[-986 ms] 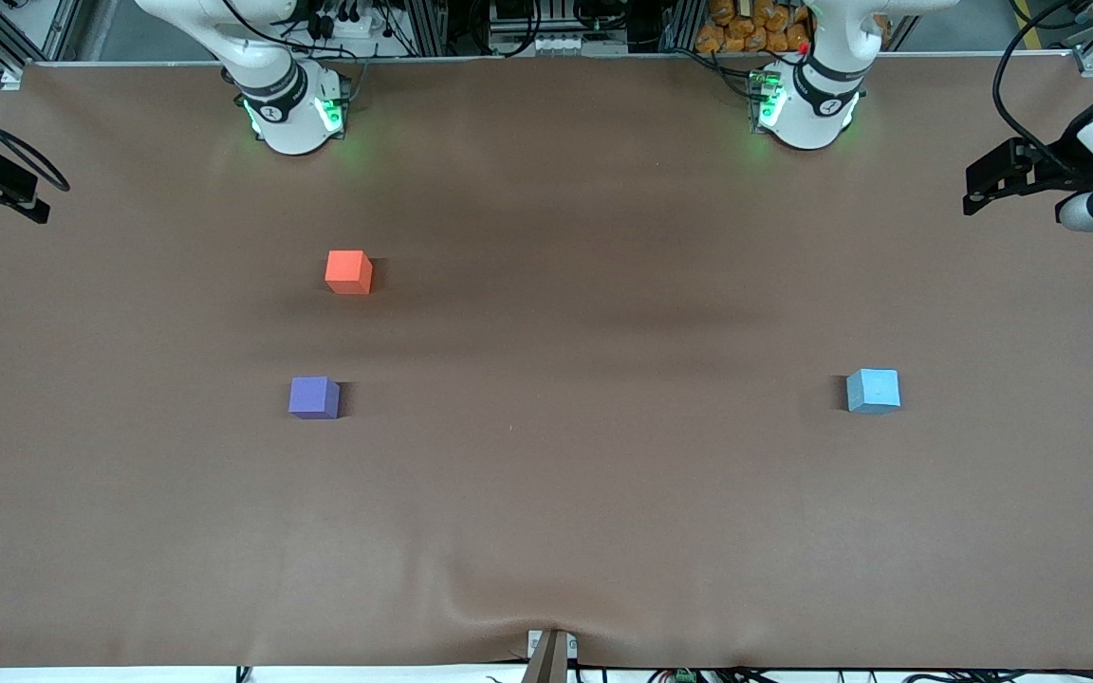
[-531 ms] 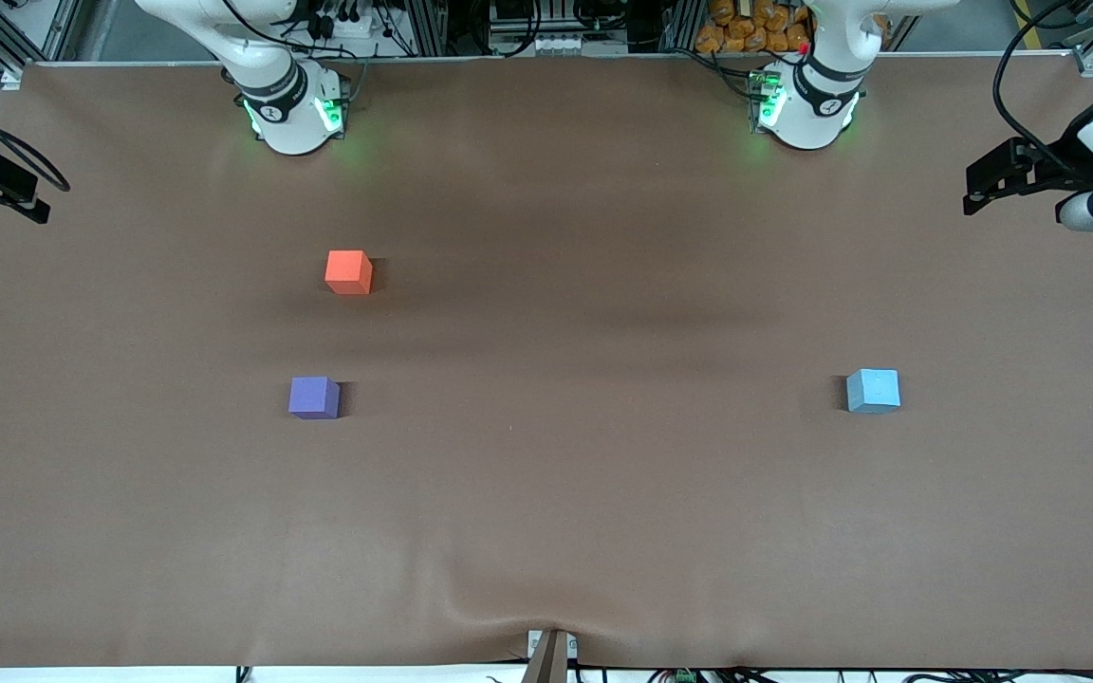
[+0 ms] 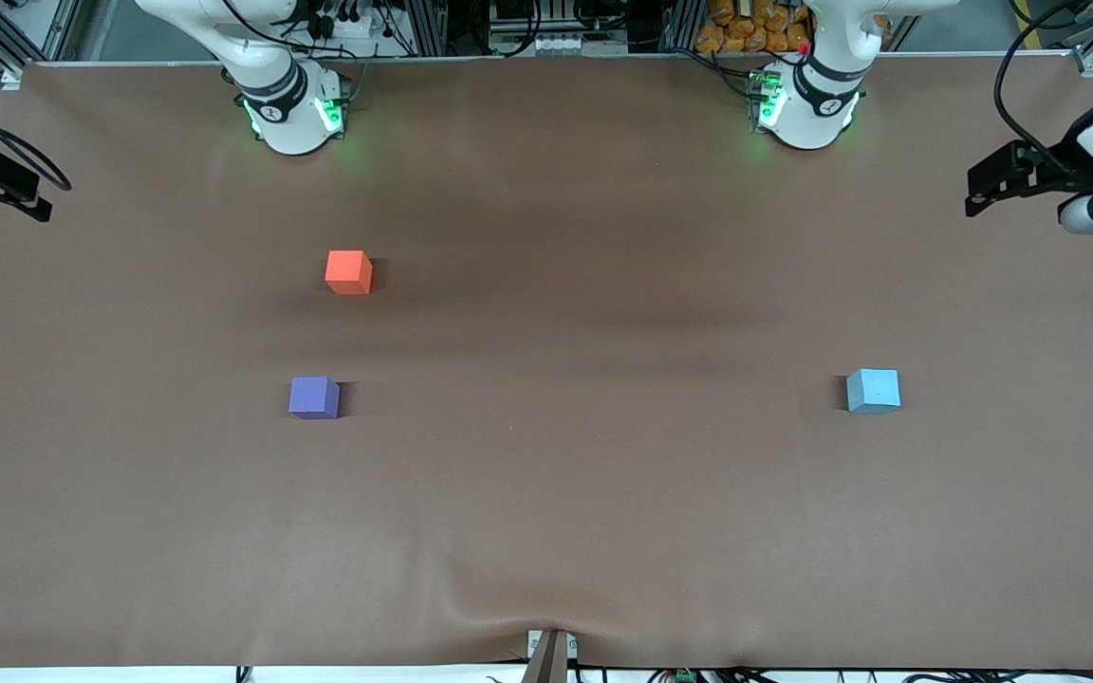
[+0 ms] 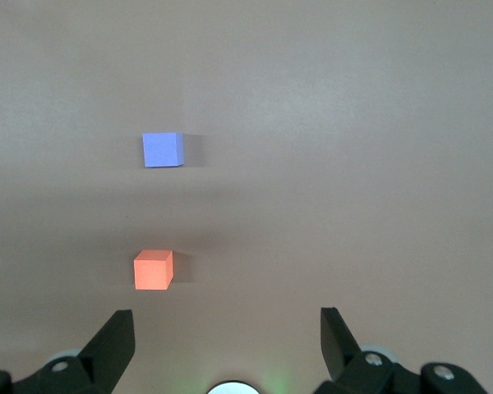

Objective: Place blue block between orange and purple blocks

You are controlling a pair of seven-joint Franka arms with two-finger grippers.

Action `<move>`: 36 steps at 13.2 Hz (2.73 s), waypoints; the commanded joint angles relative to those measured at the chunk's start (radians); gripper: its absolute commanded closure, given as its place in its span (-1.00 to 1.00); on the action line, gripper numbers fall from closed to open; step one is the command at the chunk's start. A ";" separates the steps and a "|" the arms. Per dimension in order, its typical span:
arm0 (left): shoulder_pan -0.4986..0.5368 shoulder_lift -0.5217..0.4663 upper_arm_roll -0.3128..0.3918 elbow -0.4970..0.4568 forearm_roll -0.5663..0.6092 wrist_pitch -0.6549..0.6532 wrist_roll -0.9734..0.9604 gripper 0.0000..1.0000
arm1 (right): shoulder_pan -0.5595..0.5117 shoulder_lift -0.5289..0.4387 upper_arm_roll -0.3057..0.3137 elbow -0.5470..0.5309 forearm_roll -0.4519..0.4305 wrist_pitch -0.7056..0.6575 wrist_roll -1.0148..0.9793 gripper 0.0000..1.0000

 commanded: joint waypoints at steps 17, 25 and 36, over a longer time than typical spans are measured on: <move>0.087 0.324 -0.003 -0.261 0.015 0.541 -0.056 -1.00 | -0.022 0.006 0.010 0.010 0.006 -0.010 0.011 -1.00; 0.122 0.363 -0.005 -0.510 0.015 0.899 -0.012 -1.00 | -0.020 0.006 0.010 0.010 0.006 -0.011 0.012 -1.00; 0.124 0.512 -0.017 -0.493 0.032 1.057 0.097 0.52 | -0.016 0.006 0.012 0.010 0.006 -0.011 0.011 -1.00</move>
